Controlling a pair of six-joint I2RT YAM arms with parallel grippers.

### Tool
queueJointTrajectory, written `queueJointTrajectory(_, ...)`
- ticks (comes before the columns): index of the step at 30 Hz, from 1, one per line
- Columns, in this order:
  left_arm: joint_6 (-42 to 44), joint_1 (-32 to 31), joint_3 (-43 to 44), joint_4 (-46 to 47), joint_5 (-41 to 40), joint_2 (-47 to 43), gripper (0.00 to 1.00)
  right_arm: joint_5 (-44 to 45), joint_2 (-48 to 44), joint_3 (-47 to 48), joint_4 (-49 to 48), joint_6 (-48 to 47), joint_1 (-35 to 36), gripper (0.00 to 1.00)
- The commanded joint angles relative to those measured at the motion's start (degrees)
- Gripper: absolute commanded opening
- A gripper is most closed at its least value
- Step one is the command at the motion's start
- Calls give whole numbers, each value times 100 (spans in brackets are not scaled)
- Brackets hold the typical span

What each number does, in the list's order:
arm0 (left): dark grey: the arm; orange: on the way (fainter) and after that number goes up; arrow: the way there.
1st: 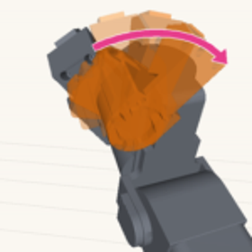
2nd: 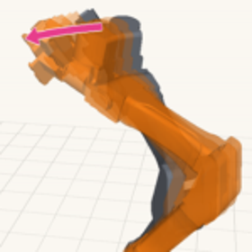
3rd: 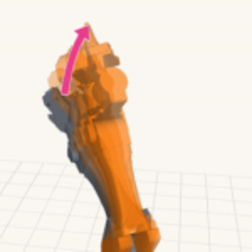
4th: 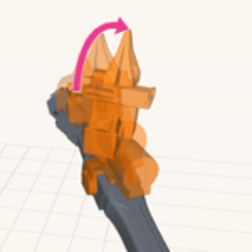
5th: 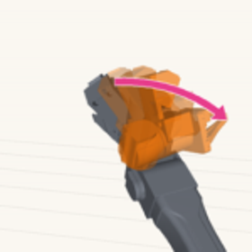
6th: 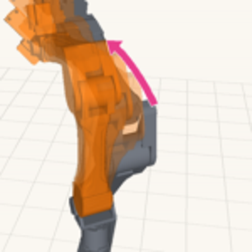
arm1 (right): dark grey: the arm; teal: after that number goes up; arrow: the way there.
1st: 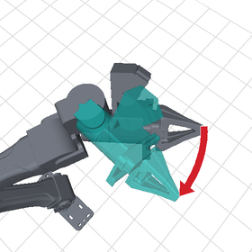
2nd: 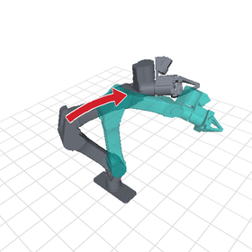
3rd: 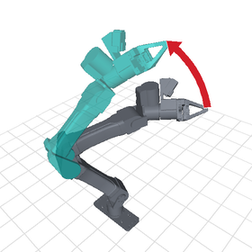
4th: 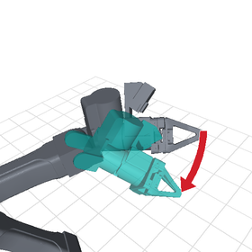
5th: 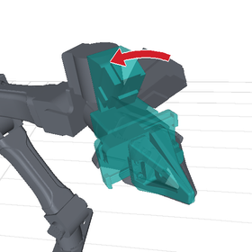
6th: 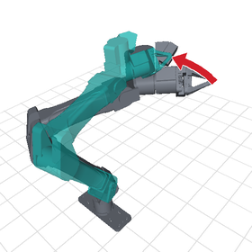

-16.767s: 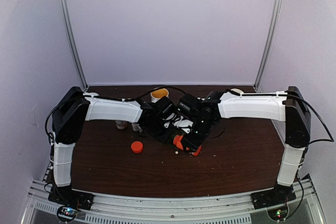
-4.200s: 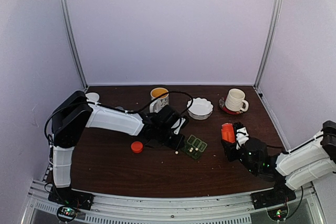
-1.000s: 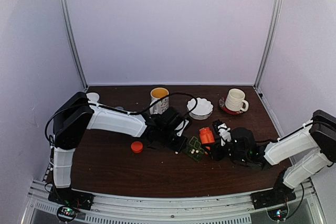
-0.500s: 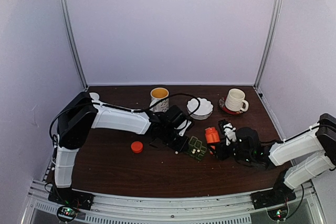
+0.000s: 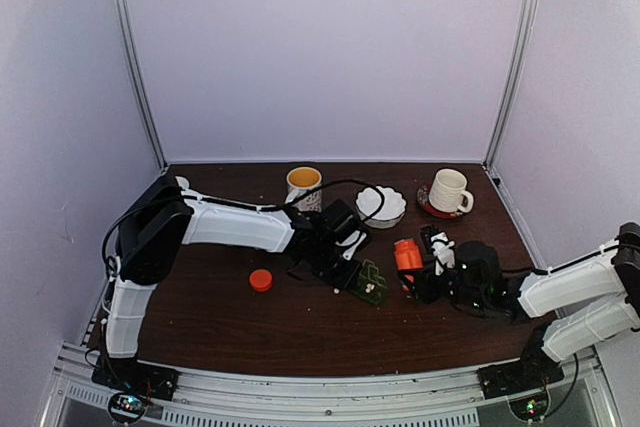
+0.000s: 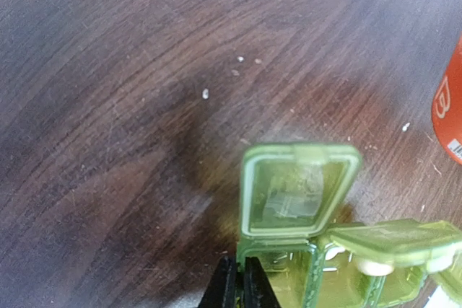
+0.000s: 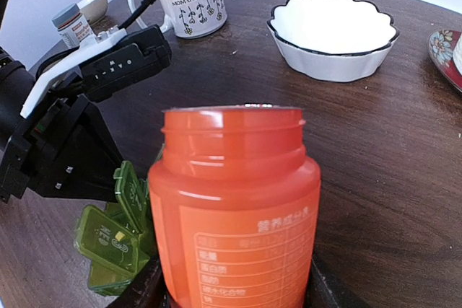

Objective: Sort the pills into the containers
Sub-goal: Pick up the lid of the pill bottle from the center of the board.

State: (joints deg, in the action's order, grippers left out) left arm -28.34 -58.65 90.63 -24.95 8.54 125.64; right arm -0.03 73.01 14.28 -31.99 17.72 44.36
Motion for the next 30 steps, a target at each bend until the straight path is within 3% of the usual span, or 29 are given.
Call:
queueJointTrajectory(1,83,36,210,-149,-54,136,4,21,-120,-70,30,-74,-41,0)
queueJointTrajectory(8,117,50,337,-267,8,136,3,20,-108,-76,23,-93,-55,0)
queueJointTrajectory(15,218,39,414,-509,-499,135,14,21,-71,-85,-150,-62,-87,0)
queueJointTrajectory(30,223,38,331,-250,-742,-89,23,21,-428,-141,-59,-109,-169,0)
